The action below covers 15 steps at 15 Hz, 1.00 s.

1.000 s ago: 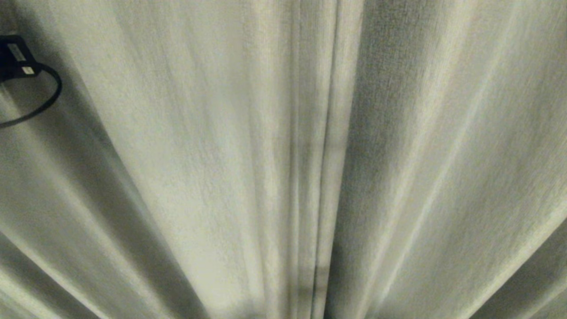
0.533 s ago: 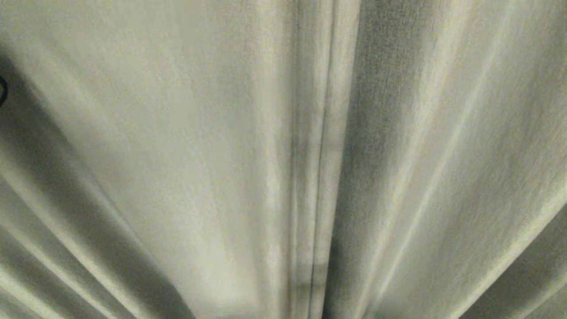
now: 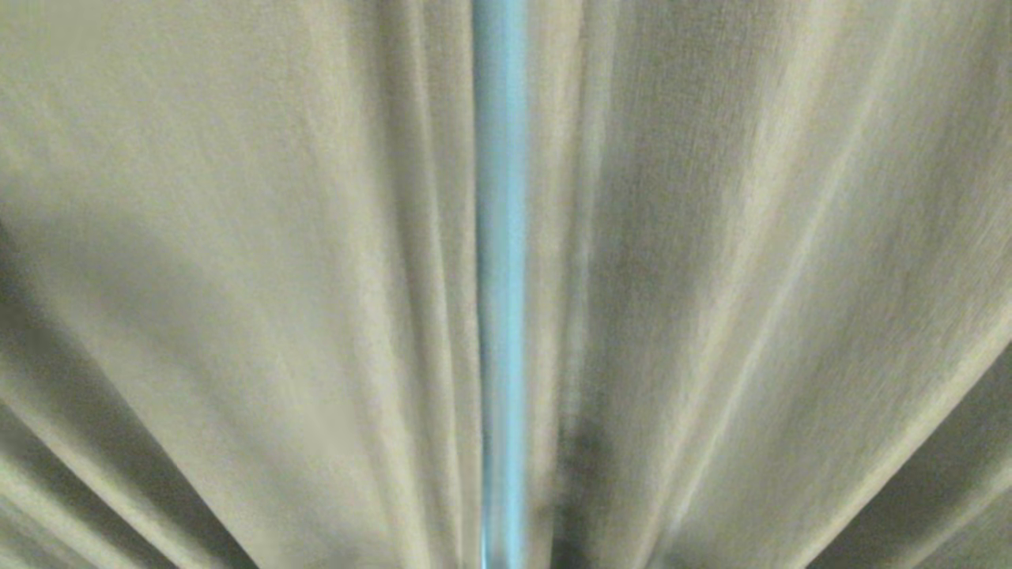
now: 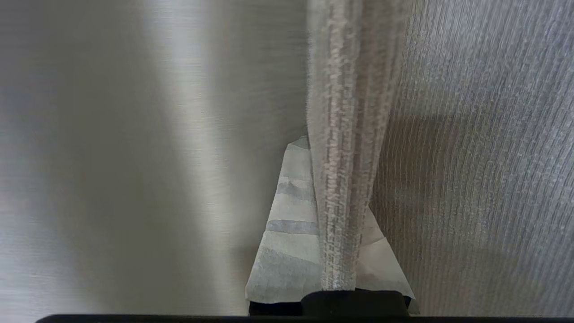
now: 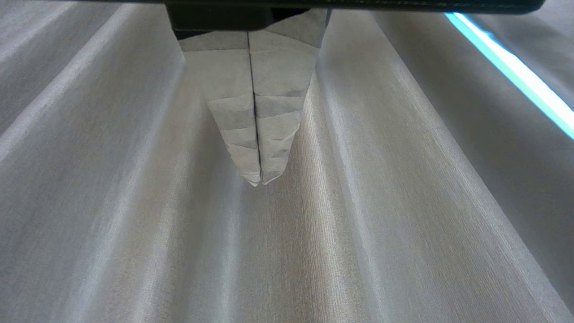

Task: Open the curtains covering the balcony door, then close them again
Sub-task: Pull the outer curtains open on both sides

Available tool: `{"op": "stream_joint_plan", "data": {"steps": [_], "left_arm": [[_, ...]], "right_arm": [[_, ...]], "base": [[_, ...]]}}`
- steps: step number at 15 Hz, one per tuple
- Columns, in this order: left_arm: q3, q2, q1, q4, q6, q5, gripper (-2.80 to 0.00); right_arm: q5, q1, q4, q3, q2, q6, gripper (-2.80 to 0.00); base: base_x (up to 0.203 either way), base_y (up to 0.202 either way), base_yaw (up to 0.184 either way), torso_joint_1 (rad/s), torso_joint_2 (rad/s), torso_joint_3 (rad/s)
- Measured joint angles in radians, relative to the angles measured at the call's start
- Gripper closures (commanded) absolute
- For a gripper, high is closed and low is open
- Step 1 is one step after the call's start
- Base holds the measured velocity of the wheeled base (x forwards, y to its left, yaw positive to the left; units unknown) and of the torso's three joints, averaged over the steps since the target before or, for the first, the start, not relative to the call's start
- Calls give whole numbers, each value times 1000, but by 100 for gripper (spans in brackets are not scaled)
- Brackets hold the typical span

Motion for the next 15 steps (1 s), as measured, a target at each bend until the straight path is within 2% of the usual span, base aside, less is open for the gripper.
{"op": "stream_joint_plan", "data": {"steps": [6,12,15], "left_arm": [[-74,92,116,-3,-30,-44,0],[-108,139,194,1,-33,-74,0],[-112,146,208,-1,-33,-78,0]], "right_arm": [[0,0,0,0,0,0,0],[0,0,0,0,0,0,0],[0,0,0,0,0,0,0]], "base": [[0,0,0,0,0,0],[0,0,0,0,0,0],[0,0,0,0,0,0]]}}
